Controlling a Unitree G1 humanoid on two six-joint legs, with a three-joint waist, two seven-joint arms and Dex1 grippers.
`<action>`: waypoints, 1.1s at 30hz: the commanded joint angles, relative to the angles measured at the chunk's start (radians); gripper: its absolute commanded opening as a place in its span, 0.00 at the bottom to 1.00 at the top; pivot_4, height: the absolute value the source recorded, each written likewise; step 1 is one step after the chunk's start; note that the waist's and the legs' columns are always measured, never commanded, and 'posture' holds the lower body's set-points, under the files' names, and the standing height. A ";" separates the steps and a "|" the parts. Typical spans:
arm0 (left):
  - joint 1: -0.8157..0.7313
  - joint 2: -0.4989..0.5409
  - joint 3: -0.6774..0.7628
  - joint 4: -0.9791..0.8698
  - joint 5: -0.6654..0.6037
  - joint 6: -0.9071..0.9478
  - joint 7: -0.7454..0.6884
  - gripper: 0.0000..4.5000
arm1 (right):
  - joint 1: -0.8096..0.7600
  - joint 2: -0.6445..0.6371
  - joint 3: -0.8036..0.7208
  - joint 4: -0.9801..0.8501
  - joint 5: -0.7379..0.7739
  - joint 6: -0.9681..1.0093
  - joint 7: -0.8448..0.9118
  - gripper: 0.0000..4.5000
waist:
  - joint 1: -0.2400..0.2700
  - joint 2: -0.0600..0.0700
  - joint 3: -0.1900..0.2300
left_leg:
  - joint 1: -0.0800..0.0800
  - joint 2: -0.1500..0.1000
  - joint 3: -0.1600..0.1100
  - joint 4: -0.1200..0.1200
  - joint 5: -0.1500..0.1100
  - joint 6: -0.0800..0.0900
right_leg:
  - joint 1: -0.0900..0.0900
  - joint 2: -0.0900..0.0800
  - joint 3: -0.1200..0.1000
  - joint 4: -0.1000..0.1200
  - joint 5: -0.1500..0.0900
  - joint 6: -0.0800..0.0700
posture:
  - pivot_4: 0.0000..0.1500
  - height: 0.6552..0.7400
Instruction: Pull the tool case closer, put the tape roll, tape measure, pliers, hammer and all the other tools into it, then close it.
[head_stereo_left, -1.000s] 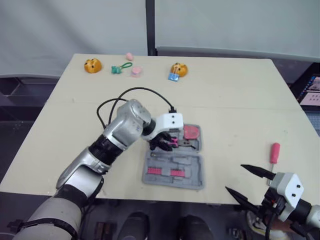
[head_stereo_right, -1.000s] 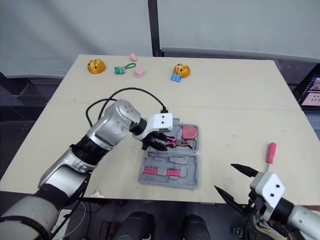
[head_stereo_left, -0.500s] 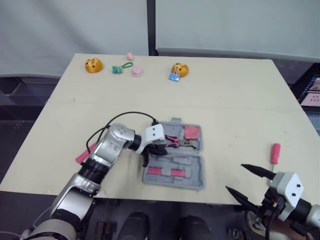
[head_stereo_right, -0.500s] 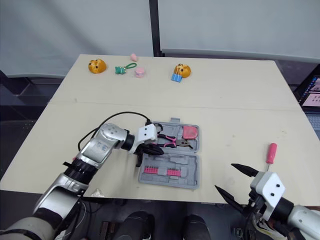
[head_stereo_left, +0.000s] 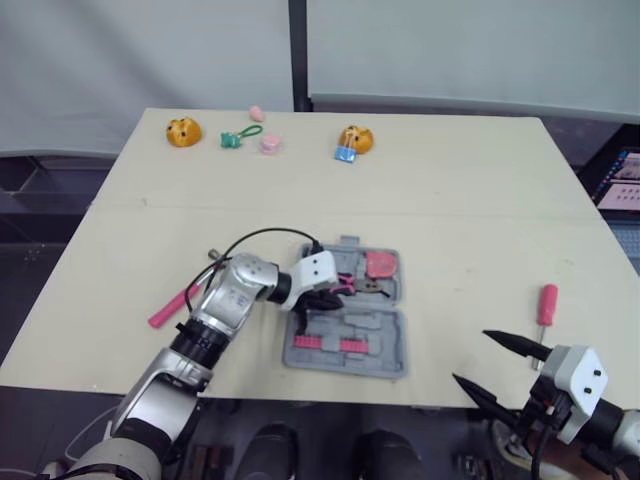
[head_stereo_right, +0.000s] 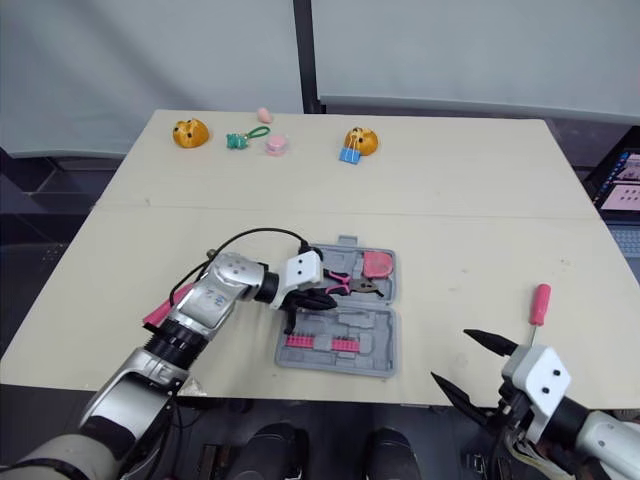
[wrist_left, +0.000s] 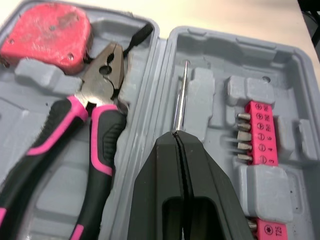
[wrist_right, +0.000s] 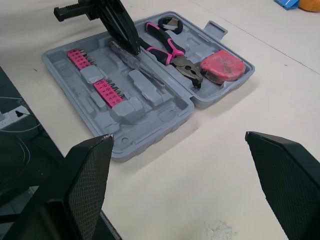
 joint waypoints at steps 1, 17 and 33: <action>0.008 -0.004 -0.010 -0.010 0.005 -0.011 0.008 0.01 | 0.009 -0.004 -0.032 -0.019 0.017 -0.014 0.004 1.00 | 0.000 0.000 0.000 | 0.000 0.000 0.000 0.000 0.000 0.000 | 0.000 0.000 0.000 0.000 0.000 0.000 | 1.00 0.15; 0.031 -0.008 -0.055 0.023 0.044 -0.020 0.025 0.01 | 0.023 -0.007 -0.045 -0.023 0.021 -0.013 0.008 1.00 | 0.002 0.000 0.000 | 0.001 0.000 0.000 0.000 0.000 0.000 | 0.000 0.000 0.000 0.000 0.000 0.000 | 1.00 0.15; 0.059 -0.032 -0.054 0.019 0.030 0.011 0.023 0.01 | 0.018 -0.013 -0.052 -0.019 0.023 -0.007 0.016 1.00 | 0.004 0.001 -0.002 | 0.002 0.000 0.000 0.000 0.000 0.000 | 0.001 -0.001 0.001 -0.002 0.000 0.000 | 1.00 0.15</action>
